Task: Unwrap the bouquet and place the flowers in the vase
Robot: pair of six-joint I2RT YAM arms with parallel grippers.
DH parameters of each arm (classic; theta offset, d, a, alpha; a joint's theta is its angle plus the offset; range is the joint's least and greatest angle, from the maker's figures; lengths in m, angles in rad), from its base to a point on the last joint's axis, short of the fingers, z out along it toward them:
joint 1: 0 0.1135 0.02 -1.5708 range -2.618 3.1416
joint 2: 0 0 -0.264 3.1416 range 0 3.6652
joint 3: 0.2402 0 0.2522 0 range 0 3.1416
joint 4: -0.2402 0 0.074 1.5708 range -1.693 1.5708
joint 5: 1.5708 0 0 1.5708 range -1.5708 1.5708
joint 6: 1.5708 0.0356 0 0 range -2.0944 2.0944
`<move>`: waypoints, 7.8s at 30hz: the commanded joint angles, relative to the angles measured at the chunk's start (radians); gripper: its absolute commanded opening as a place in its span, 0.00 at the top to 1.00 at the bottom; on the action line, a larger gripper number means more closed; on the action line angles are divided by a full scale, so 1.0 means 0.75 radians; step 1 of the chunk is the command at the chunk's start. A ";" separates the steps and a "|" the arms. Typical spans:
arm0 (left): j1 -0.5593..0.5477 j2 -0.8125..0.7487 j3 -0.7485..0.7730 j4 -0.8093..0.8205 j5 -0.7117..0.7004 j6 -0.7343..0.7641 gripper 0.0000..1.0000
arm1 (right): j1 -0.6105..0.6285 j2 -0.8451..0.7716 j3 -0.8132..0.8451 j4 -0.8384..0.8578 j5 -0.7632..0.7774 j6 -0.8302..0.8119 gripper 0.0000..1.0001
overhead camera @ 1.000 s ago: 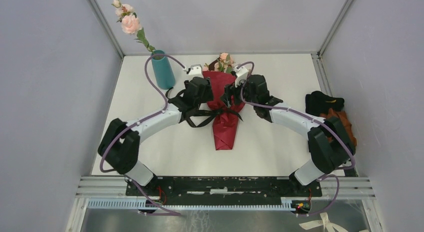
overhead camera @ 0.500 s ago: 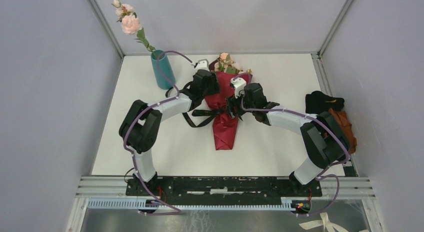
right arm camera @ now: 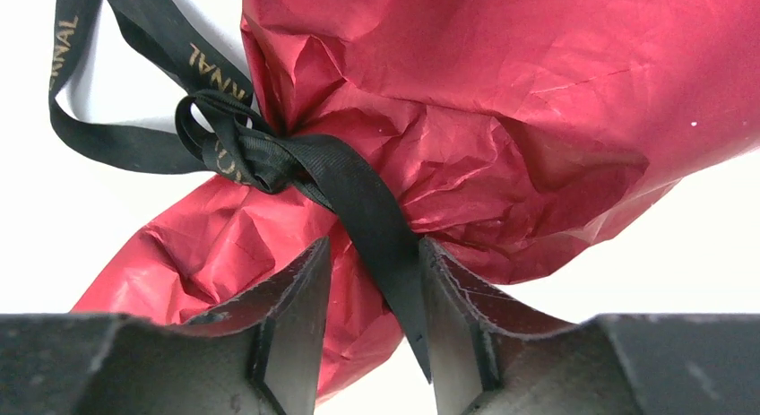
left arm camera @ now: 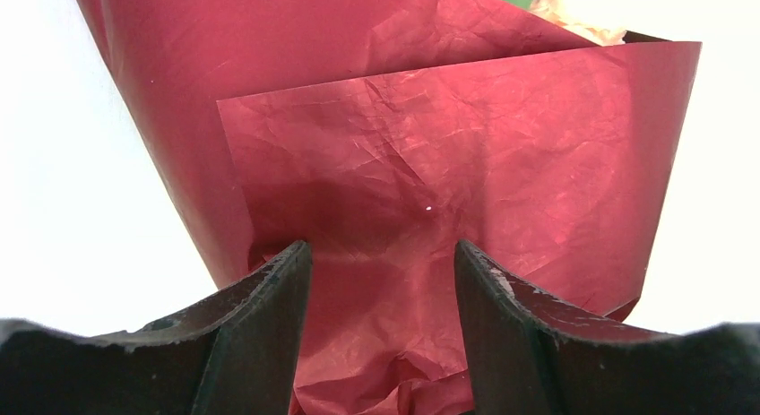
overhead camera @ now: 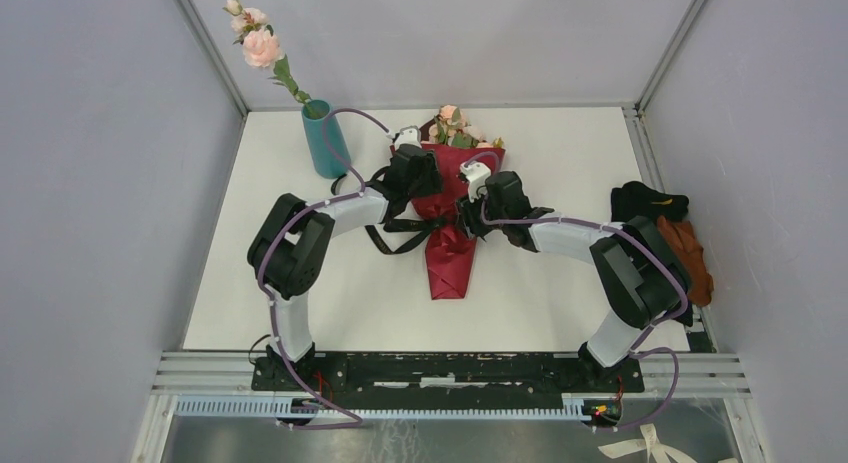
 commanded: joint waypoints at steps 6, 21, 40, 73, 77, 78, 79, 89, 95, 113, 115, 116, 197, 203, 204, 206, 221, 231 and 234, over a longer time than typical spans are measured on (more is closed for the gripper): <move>-0.003 0.012 -0.038 0.068 -0.008 -0.016 0.34 | 0.006 -0.035 -0.017 0.077 0.027 0.032 0.91; 0.003 0.020 -0.059 0.044 0.007 0.015 0.35 | 0.003 -0.349 -0.179 0.109 0.182 0.098 1.00; 0.007 0.002 -0.076 -0.008 0.011 0.076 0.35 | -0.535 -1.019 -0.208 -0.127 0.356 0.232 1.00; -0.083 -0.263 -0.124 -0.036 0.068 0.184 0.32 | -0.590 -1.085 -0.509 0.030 0.295 0.233 0.50; -0.138 -0.337 -0.114 -0.054 0.011 0.246 0.24 | -0.477 -1.016 -0.499 0.094 0.302 0.196 0.40; -0.146 -0.355 -0.122 -0.056 0.002 0.249 0.23 | -0.434 -0.982 -0.477 0.098 0.329 0.175 0.40; -0.152 -0.374 -0.133 -0.058 -0.008 0.247 0.23 | -0.380 -0.933 -0.457 0.097 0.350 0.152 0.40; -0.157 -0.644 -0.536 0.060 -0.237 0.130 0.24 | -0.034 -0.366 -0.212 0.150 0.212 0.037 0.38; -0.131 -0.676 -0.425 -0.176 -0.313 0.121 0.19 | -0.032 -0.177 0.000 0.115 0.150 -0.010 0.38; -0.106 -0.541 -0.364 -0.120 -0.287 0.131 0.18 | 0.096 0.088 0.086 0.120 0.128 -0.010 0.38; -0.103 -0.516 -0.359 -0.108 -0.278 0.126 0.18 | 0.110 0.056 0.069 0.110 0.153 -0.023 0.38; -0.102 -0.502 -0.349 -0.108 -0.278 0.125 0.18 | 0.115 0.041 0.062 0.104 0.164 -0.029 0.37; 0.007 0.074 -0.092 0.106 0.166 -0.065 0.20 | 0.236 -0.047 -0.141 0.269 0.273 -0.076 0.55; 0.006 0.072 -0.120 0.124 0.178 -0.061 0.20 | 0.236 -0.068 -0.110 0.250 0.329 -0.062 0.55; 0.006 0.070 -0.121 0.125 0.183 -0.060 0.20 | 0.236 -0.083 -0.116 0.252 0.338 -0.062 0.54; 0.007 0.062 -0.121 0.126 0.186 -0.056 0.20 | 0.238 -0.114 -0.128 0.257 0.375 -0.067 0.54; 0.007 0.015 -0.132 0.117 0.174 -0.018 0.20 | 0.172 -0.074 -0.074 0.253 0.478 -0.163 0.55; 0.006 0.007 -0.118 0.101 0.165 -0.011 0.21 | 0.133 0.088 0.018 0.251 0.364 -0.162 0.55; 0.005 -0.002 -0.111 0.084 0.157 -0.003 0.21 | 0.134 0.105 -0.005 0.276 0.317 -0.136 0.55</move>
